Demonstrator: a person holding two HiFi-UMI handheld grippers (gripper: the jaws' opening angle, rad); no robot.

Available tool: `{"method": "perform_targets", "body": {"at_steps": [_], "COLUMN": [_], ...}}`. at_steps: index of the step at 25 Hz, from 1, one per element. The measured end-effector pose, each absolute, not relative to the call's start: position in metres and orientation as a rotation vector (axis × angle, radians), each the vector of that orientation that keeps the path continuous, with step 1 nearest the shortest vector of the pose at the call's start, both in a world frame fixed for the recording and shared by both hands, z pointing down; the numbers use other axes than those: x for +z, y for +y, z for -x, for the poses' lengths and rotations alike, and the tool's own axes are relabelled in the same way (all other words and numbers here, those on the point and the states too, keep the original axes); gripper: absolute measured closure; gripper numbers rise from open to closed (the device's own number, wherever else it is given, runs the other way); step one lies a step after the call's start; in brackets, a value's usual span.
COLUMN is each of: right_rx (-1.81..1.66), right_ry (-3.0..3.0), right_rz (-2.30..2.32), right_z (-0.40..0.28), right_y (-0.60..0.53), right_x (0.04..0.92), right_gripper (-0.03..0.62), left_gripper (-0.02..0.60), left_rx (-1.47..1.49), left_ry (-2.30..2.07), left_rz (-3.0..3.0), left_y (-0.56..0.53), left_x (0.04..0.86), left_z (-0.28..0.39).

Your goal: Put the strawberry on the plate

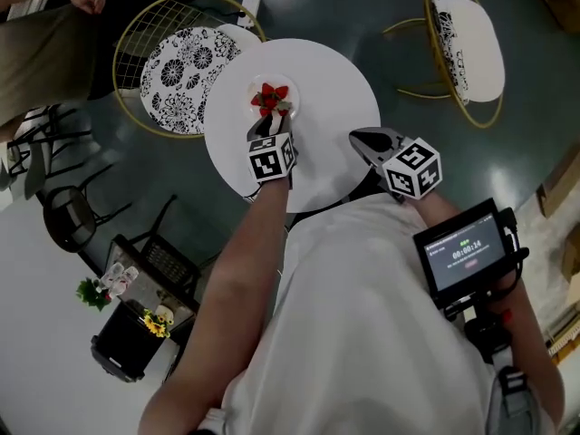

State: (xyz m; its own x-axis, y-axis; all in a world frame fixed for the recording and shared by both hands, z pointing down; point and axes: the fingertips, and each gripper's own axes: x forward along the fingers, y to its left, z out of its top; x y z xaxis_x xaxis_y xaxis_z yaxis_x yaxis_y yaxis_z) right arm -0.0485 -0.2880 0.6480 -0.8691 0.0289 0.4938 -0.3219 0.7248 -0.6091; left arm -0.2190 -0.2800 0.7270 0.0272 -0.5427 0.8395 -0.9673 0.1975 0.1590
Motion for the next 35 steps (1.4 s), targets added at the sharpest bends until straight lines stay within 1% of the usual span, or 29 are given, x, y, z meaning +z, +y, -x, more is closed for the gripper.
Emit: {"method": "perform_targets", "body": {"at_steps": [5,12,14,17,21,26,30,35], "right_rx": [0.973,0.935,0.903,0.867,0.847,0.796,0.744,0.716], "right_ry": [-2.465,-2.495,-2.511,-2.542,-2.58,-2.621,-2.64,-2.655], "right_rz": [-0.237,-0.263,-0.26,-0.268,-0.296,-0.301,-0.315,-0.306], "right_z": [0.052,0.051,0.057,0.068,0.072,0.074,0.063,0.062], "right_y": [-0.291,-0.299,-0.289,-0.268,-0.257,-0.234,-0.191,-0.173], "right_x": [0.646,0.64,0.634,0.619,0.602,0.578,0.549,0.541], "right_gripper": [0.589,0.589,0.589,0.589,0.589,0.589,0.589,0.589], "left_gripper": [0.44,0.445,0.503,0.541,0.575,0.575,0.575,0.575], "left_rx": [0.603,0.561,0.531,0.485,0.436,0.356,0.25,0.206], "left_ry": [-1.656,-1.633,-1.651,-1.683,-1.71,-1.737,-1.702,-1.67], "left_rz": [-1.492,-1.608,-1.624,-1.65,-1.682,-1.715,-1.822,-1.889], "left_y": [-0.272,-0.262,-0.246,-0.216,-0.189,-0.148,-0.101,-0.079], "left_x": [0.711,0.689,0.679,0.66,0.639,0.612,0.574,0.561], "left_z": [0.222,0.207,0.209,0.215,0.219,0.22,0.2,0.188]}}
